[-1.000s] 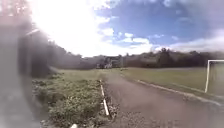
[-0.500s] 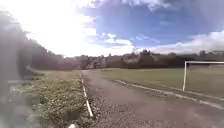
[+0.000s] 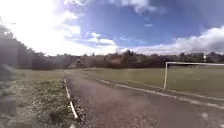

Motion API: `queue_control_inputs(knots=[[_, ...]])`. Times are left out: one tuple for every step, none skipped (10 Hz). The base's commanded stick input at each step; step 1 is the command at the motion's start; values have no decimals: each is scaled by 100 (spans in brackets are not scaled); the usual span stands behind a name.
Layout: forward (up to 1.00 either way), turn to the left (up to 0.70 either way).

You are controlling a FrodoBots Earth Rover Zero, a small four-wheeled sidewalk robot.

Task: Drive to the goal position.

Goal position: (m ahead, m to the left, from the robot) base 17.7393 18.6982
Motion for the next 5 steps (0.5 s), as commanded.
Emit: queue_control_inputs(knots=[[70, 0], [70, 0], [70, 0], [70, 0], [70, 0]])
